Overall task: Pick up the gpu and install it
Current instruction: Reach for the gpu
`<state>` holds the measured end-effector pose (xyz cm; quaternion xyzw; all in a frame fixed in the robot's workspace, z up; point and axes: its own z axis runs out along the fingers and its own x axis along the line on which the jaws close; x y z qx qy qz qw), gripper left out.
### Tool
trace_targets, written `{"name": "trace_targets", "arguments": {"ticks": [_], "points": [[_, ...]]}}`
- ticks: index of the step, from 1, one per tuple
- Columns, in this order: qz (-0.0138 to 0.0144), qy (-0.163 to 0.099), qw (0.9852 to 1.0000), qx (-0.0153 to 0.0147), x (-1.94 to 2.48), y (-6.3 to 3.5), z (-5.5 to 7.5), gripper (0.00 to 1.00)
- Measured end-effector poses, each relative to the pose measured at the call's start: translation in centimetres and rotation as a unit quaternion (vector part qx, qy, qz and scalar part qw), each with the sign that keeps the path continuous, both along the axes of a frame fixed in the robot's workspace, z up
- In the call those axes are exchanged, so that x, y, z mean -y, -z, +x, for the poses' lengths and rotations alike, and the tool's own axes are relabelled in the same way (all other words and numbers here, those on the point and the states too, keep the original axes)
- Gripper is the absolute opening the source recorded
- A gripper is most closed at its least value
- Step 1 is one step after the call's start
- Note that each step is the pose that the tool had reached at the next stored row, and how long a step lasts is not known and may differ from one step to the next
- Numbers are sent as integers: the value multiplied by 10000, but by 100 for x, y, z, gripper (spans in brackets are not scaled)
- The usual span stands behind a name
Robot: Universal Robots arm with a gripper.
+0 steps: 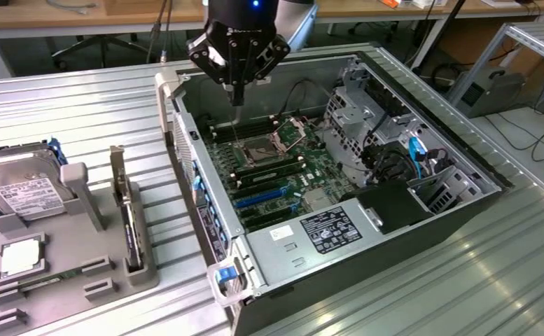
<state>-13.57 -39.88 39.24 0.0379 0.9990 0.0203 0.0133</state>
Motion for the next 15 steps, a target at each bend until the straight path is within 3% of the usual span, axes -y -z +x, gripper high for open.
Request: {"name": "trace_targets", "arguments": {"ticks": [15], "points": [[0,0,10000,-1,0,11,-91,11]]}}
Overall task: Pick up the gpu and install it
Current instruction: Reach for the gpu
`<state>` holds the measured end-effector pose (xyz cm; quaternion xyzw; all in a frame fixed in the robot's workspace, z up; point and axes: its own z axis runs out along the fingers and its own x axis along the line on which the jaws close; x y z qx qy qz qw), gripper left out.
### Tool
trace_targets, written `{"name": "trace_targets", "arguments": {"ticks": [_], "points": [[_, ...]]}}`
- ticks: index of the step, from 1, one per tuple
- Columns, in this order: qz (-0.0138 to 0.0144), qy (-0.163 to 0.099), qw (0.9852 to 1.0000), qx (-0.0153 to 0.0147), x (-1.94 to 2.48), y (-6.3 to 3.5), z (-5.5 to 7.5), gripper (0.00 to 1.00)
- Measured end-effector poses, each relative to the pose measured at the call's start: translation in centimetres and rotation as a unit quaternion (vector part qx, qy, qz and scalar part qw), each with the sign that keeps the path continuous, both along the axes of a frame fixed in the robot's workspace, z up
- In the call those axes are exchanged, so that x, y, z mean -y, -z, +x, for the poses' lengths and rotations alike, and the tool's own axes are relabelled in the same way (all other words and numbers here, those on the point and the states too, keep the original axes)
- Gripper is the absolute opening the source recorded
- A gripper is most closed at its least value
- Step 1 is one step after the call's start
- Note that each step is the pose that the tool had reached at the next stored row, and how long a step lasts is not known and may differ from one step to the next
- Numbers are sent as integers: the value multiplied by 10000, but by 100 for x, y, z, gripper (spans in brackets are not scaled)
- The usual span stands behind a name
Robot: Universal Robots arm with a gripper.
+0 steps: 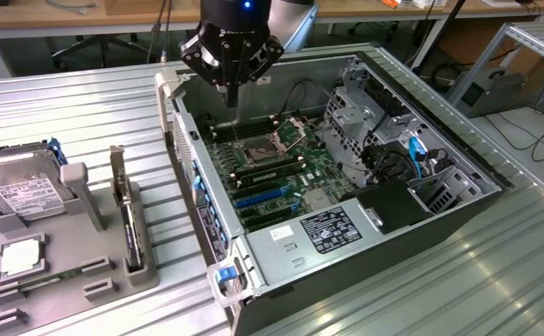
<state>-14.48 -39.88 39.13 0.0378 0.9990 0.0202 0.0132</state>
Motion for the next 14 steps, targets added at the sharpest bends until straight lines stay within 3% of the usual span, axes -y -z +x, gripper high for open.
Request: {"name": "trace_targets", "arguments": {"ticks": [14], "points": [[0,0,10000,-11,0,21,-114,11]]}}
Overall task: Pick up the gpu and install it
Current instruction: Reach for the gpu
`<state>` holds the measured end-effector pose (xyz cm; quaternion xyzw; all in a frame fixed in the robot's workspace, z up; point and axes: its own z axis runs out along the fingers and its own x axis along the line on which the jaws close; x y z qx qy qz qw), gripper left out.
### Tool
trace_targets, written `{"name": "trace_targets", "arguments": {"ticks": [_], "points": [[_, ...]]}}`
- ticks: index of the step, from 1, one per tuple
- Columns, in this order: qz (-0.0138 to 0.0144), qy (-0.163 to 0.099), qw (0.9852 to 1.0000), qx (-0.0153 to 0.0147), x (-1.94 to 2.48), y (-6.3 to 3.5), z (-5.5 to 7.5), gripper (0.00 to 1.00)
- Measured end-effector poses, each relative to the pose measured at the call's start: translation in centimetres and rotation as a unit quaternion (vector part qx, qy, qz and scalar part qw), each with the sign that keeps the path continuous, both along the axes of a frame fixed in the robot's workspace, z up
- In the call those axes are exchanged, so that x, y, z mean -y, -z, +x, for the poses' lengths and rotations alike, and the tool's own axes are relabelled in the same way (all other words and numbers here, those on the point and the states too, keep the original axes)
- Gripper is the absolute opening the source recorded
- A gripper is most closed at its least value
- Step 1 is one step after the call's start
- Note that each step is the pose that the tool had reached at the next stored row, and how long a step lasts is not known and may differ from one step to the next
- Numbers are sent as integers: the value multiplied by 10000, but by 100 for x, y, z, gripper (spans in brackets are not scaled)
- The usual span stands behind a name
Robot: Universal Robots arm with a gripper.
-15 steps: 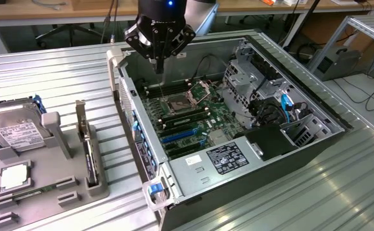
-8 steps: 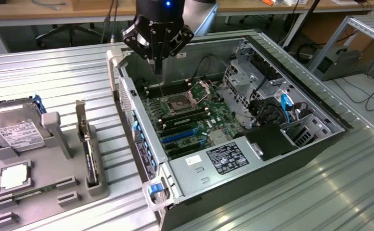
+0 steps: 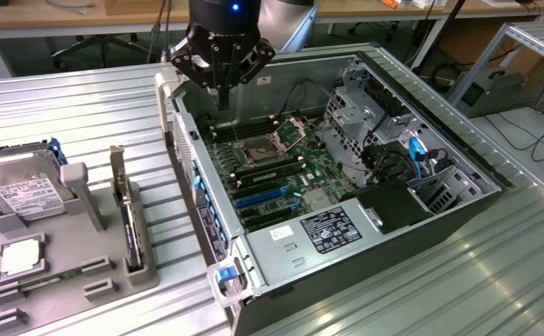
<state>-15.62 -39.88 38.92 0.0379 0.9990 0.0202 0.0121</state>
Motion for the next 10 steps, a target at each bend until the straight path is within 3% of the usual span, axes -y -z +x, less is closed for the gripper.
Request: {"name": "trace_targets", "arguments": {"ticks": [10], "points": [[0,0,10000,-10,0,9,-37,11]]}}
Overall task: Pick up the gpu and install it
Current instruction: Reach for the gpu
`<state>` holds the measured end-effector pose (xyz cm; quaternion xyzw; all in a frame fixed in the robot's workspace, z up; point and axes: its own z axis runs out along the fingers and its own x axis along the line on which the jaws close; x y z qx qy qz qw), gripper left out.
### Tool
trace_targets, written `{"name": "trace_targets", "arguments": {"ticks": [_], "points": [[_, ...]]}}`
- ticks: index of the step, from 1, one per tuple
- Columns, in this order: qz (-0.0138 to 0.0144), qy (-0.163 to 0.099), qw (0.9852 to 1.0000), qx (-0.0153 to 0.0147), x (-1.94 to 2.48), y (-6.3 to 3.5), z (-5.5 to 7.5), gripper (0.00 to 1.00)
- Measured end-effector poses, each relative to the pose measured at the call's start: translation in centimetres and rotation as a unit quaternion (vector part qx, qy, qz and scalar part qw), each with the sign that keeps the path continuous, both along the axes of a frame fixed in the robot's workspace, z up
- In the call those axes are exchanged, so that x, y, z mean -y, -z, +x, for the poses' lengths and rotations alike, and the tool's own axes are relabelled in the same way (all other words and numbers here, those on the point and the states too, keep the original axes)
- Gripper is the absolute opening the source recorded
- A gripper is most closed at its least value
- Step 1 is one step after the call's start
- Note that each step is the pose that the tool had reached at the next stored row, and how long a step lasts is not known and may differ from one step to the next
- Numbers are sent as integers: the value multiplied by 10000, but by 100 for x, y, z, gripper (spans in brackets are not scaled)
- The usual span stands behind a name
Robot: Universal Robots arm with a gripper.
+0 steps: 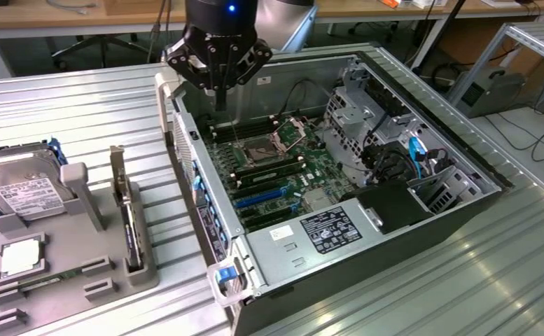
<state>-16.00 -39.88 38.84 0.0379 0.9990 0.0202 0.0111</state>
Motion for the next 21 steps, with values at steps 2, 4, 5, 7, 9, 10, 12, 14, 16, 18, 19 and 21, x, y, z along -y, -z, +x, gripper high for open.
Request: {"name": "trace_targets", "arguments": {"ticks": [2,4,5,7,9,10,12,14,16,18,19,21], "points": [[0,0,10000,0,0,1,-9,11],[0,0,10000,-1,0,3,-24,11],[-1,-1,10000,-1,0,4,-33,11],[0,0,10000,-1,0,7,-57,11],[0,0,10000,-1,0,9,-76,11],[0,0,10000,-1,0,11,-84,11],[0,0,10000,-3,0,13,-107,11],[0,0,10000,-4,0,15,-122,11],[0,0,10000,-5,0,17,-139,11],[0,0,10000,-5,0,19,-157,11],[0,0,10000,-5,0,20,-164,11],[0,0,10000,-6,0,22,-179,11]]}}
